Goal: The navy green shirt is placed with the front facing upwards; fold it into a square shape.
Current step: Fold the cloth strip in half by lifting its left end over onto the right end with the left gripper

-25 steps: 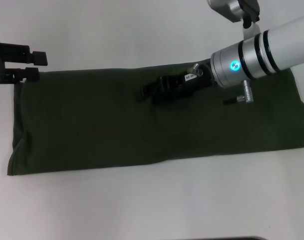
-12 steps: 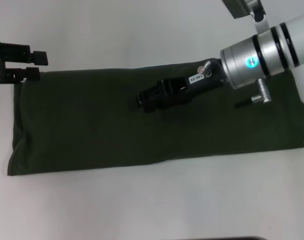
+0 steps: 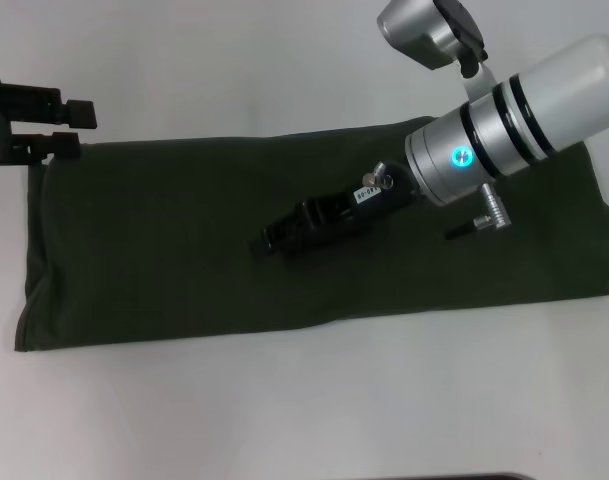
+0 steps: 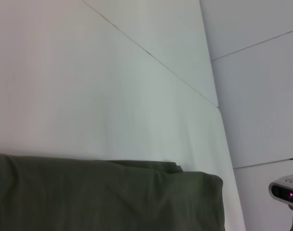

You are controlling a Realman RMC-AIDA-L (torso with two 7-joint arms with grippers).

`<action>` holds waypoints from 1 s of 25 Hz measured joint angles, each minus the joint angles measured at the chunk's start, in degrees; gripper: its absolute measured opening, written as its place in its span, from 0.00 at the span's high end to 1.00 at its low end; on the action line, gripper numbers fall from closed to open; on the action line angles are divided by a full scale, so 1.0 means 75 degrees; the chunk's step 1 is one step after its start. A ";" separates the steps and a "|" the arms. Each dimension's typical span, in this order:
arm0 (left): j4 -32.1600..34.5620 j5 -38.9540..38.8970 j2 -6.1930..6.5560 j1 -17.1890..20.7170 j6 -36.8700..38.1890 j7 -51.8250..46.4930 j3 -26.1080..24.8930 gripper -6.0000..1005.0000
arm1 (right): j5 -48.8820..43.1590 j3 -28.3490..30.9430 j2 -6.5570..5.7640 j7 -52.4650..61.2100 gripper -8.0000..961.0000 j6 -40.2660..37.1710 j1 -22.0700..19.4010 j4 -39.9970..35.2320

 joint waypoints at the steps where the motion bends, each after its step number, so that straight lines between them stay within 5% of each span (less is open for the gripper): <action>1: 0.0000 -0.0001 0.0000 0.0000 0.0001 0.0008 -0.0003 0.45 | 0.0006 -0.0009 0.0003 0.0000 0.35 0.0081 0.0000 0.0001; 14: 0.0000 -0.0006 0.0012 0.0012 -0.0008 0.0016 -0.0011 0.45 | -0.0059 -0.0163 -0.0099 0.0075 0.35 0.1457 -0.0099 -0.0061; 25: 0.0000 -0.0021 0.0014 -0.0023 -0.0019 0.0004 -0.0024 0.45 | -0.0069 0.0513 -0.0313 0.0072 0.35 -0.0148 -0.0155 -0.0474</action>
